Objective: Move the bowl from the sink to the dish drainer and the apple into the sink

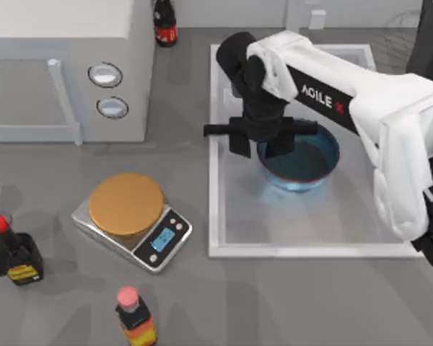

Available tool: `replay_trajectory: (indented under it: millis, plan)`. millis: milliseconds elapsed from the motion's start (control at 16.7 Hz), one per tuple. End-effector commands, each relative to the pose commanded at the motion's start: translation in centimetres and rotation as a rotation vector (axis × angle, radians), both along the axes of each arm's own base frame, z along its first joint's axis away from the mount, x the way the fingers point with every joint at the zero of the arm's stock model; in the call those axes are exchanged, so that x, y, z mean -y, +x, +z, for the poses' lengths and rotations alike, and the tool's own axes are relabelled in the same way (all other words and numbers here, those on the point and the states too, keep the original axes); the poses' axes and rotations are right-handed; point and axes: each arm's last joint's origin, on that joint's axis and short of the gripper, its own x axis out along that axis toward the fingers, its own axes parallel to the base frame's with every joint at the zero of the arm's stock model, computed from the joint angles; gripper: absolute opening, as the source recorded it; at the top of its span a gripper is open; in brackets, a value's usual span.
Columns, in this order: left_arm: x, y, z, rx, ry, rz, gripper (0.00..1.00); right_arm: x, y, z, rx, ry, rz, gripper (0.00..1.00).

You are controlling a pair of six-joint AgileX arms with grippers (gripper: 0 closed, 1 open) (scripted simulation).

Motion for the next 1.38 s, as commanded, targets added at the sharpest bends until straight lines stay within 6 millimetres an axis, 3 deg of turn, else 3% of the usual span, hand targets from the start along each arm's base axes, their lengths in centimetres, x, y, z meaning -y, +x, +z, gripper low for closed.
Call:
replay_trajectory:
  millis: [120,180,600,840,960,1080,1380]
  plan:
    - [0.0,0.0,0.0,0.0,0.0,0.0,1.0,0.0,0.0,0.0,0.0,0.0,0.0,0.02]
    - [0.0,0.0,0.0,0.0,0.0,0.0,1.0,0.0,0.0,0.0,0.0,0.0,0.0,0.0]
    - [0.0,0.0,0.0,0.0,0.0,0.0,1.0,0.0,0.0,0.0,0.0,0.0,0.0,0.0]
    - [0.0,0.0,0.0,0.0,0.0,0.0,1.0,-0.6,-0.7,1.5,0.002,0.0,0.0,0.0]
    - [0.0,0.0,0.0,0.0,0.0,0.0,1.0,-1.9,-2.3,4.2,0.0,-0.001,0.001,0.0]
    - [0.0,0.0,0.0,0.0,0.0,0.0,1.0,-3.3,-4.8,8.1,0.0,-0.001,0.0,0.0]
    - [0.0,0.0,0.0,0.0,0.0,0.0,1.0,-4.8,-14.8,19.9,0.008,0.007,-0.004,0.0]
